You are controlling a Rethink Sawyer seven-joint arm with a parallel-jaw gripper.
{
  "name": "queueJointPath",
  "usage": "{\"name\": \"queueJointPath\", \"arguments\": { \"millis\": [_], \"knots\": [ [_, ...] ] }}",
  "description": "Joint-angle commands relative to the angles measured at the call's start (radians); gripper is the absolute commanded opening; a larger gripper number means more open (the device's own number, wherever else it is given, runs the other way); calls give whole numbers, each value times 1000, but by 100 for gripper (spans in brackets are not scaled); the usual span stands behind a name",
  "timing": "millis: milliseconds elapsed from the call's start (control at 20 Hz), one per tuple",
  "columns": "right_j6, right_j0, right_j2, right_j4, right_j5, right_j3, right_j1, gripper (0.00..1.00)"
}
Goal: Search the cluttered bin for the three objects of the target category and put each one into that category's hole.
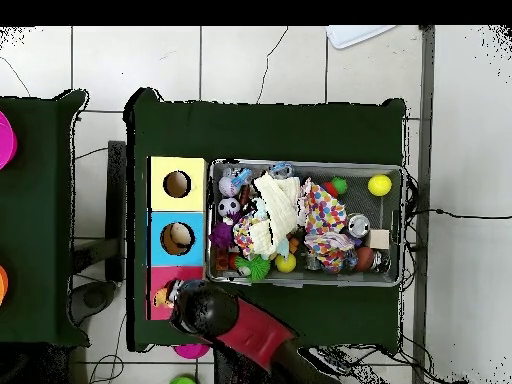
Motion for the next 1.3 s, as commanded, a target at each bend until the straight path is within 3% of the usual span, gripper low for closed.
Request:
{"name": "queueJointPath", "arguments": {
  "millis": [50,350,400,1300],
  "knots": [
    [216,-2,-127,2,193,-40,-70,100],
    [220,18,-160,-2,192,-56,-74,100],
    [222,26,-171,-4,188,-60,-75,0],
    [208,23,-186,1,202,-69,-84,0]
  ]
}}
